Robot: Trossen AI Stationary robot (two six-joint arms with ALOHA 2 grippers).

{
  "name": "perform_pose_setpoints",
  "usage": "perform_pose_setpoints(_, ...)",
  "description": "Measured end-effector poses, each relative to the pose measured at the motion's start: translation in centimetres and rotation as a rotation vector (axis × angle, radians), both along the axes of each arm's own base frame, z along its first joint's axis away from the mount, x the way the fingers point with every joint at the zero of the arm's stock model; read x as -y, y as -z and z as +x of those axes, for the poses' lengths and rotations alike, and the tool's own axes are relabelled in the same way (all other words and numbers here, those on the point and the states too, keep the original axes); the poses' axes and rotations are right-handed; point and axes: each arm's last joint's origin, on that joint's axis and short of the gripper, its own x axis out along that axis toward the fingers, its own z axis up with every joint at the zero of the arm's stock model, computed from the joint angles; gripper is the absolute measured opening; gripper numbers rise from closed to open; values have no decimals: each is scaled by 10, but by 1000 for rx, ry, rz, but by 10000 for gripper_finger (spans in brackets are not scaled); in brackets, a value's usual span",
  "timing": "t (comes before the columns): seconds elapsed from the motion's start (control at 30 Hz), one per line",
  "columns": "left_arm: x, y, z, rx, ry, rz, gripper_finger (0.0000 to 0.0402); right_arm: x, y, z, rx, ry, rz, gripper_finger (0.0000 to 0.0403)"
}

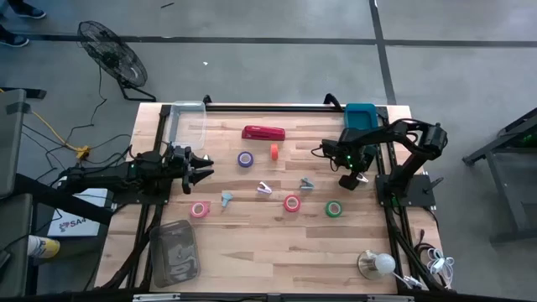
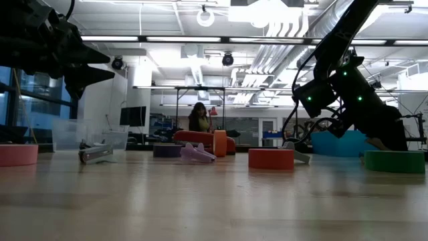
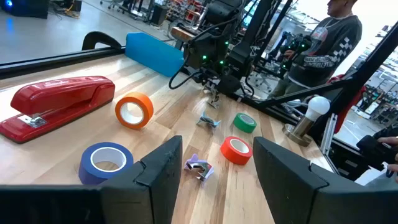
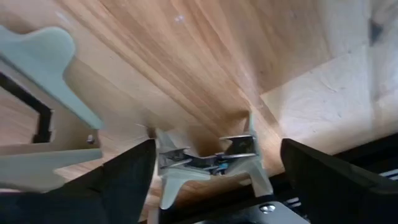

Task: Pick and place Stapler, Stapler remover, tape
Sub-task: Put the right white staple remover into the blue bin

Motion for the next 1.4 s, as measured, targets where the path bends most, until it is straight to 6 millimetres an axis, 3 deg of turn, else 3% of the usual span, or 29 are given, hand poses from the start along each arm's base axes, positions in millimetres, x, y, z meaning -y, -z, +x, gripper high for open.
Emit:
perform_pose_setpoints(0.73,0,0,0,0,0,0,195,-1,0,0,-3,74,-3,99)
perform_pose_setpoints(1.0,0,0,0,1,0,0,195,1,-6,4,-21,116,-15,95)
perform_pose_setpoints(1.4,0,0,0,0,0,0,195,-5,-48,3,116,165,-97,95)
